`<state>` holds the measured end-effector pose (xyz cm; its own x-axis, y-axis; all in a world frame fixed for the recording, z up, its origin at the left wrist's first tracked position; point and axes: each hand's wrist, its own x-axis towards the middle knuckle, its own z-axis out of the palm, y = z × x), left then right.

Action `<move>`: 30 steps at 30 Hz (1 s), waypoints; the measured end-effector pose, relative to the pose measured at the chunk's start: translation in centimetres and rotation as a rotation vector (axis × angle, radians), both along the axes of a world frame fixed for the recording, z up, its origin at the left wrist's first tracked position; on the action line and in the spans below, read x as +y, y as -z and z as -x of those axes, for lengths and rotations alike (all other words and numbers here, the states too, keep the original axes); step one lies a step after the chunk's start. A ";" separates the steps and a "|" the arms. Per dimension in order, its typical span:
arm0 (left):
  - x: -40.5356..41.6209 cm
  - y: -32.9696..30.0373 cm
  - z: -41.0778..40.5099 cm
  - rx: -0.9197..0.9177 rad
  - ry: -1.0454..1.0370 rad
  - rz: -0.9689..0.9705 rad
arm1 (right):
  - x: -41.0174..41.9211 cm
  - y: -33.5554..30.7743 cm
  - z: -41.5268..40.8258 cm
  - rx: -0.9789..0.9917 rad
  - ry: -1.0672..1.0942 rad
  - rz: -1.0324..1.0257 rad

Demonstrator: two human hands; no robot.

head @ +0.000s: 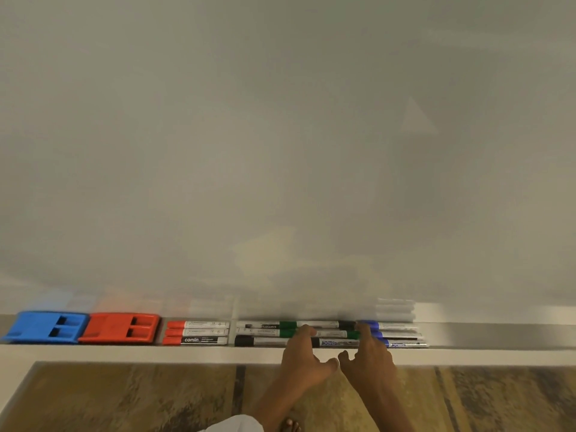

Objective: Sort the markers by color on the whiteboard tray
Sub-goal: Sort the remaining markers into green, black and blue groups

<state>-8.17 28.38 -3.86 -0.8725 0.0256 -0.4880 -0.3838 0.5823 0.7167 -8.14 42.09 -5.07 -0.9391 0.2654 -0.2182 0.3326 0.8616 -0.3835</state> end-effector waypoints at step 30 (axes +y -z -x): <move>0.2 1.0 1.0 -0.091 -0.052 -0.052 | 0.2 -1.2 1.2 0.047 0.420 0.558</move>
